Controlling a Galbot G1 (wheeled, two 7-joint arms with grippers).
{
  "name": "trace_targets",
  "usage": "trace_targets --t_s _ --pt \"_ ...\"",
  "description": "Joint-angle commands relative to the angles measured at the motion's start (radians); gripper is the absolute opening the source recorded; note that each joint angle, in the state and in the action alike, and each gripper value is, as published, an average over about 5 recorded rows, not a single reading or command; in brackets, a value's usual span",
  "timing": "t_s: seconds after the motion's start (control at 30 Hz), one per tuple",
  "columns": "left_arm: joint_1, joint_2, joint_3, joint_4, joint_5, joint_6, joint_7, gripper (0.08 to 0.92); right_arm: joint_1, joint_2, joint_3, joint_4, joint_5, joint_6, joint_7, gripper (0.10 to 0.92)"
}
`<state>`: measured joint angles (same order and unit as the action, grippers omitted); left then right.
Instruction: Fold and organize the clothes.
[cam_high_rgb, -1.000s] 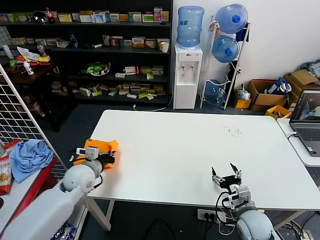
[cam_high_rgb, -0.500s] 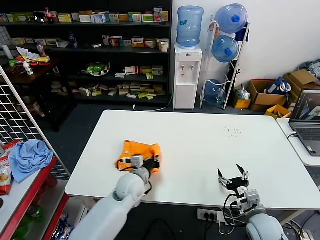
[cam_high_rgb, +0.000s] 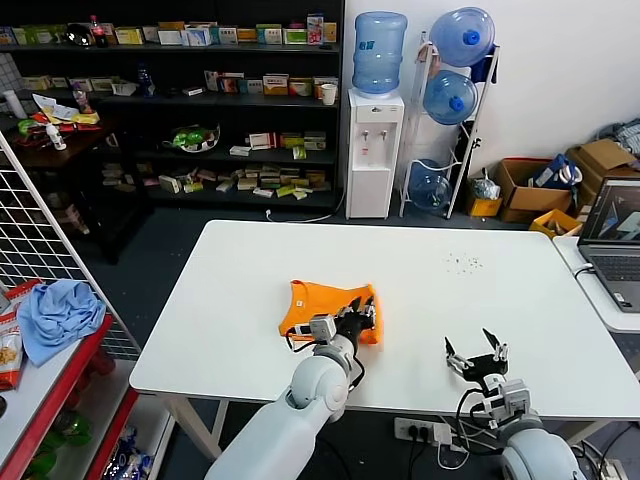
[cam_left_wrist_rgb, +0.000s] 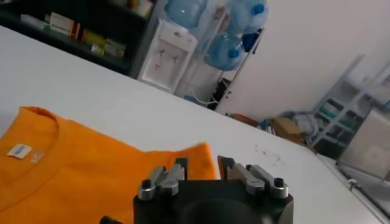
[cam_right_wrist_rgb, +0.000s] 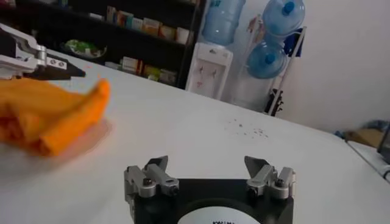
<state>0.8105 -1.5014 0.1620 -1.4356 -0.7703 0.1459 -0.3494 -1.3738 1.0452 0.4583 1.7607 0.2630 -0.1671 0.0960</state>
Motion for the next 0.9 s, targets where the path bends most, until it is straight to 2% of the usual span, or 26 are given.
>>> trace_targets --t_s 0.03,0.2,0.33,0.5,0.7,0.9 --pt "0.063 0.135 -0.012 -0.081 0.025 -0.285 0.154 0.46 0.012 0.012 0.004 0.005 -0.011 0.012 0.0 0.823" --pt "0.172 0.37 -0.098 -0.161 0.148 -0.372 0.207 0.607 0.01 0.032 0.023 0.008 -0.019 0.042 -0.023 0.823" --pt "0.292 0.461 -0.188 -0.171 0.302 -0.409 0.227 0.72 0.018 0.061 0.047 -0.015 -0.03 0.064 -0.051 0.823" --pt "0.381 0.46 -0.268 -0.158 0.446 -0.41 0.227 0.815 0.031 0.096 0.074 -0.047 -0.026 0.079 -0.067 0.823" --pt "0.393 0.408 -0.314 -0.117 0.601 -0.43 0.196 0.822 0.039 0.133 0.094 -0.046 -0.034 0.089 -0.086 0.823" --pt "0.384 0.381 -0.346 -0.119 0.621 -0.405 0.171 0.823 0.049 0.161 0.1 -0.031 -0.047 0.083 -0.109 0.823"
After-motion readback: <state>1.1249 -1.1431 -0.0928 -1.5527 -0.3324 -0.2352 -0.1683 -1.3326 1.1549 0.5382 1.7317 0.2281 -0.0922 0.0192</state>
